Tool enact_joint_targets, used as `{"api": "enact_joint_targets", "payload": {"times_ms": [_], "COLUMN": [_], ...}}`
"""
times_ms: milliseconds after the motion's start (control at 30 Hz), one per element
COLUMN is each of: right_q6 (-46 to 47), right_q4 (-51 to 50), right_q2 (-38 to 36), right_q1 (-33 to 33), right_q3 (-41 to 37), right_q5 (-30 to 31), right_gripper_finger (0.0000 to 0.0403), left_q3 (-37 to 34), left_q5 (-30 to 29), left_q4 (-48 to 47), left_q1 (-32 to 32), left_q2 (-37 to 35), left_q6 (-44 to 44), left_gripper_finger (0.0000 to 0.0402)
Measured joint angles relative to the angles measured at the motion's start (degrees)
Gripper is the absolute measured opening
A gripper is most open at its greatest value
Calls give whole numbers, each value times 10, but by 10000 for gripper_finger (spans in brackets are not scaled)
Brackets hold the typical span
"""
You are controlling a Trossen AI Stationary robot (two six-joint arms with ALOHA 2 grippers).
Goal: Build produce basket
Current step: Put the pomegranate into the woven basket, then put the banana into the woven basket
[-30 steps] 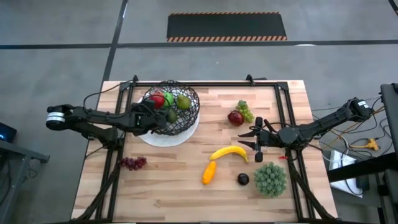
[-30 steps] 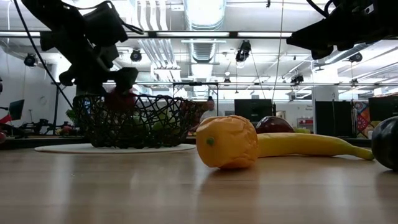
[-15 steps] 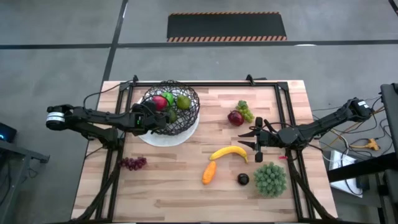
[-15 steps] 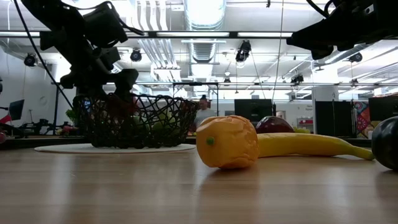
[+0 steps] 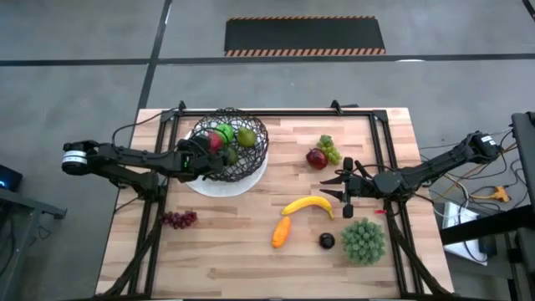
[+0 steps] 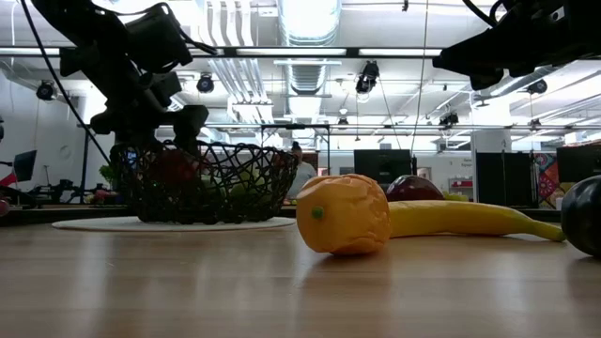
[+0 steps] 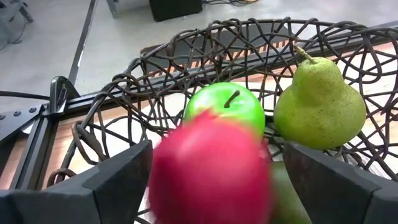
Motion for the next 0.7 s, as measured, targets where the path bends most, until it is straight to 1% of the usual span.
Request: {"api": "enact_joint_targets", "payload": {"times_ms": [367, 700], "right_q6": [4, 10], "right_q4": [0, 0], "right_q2": [0, 0], "right_q1": [0, 0], "right_q3": [0, 0], "right_q5": [0, 0], "right_gripper_finger": [91, 91], "left_q3": [8, 75], "left_q5": [54, 120], "left_q4": [-1, 0], "left_q1": [0, -2], "left_q2": [-2, -5], "left_q6": [12, 134], "left_gripper_finger": [341, 341]}}
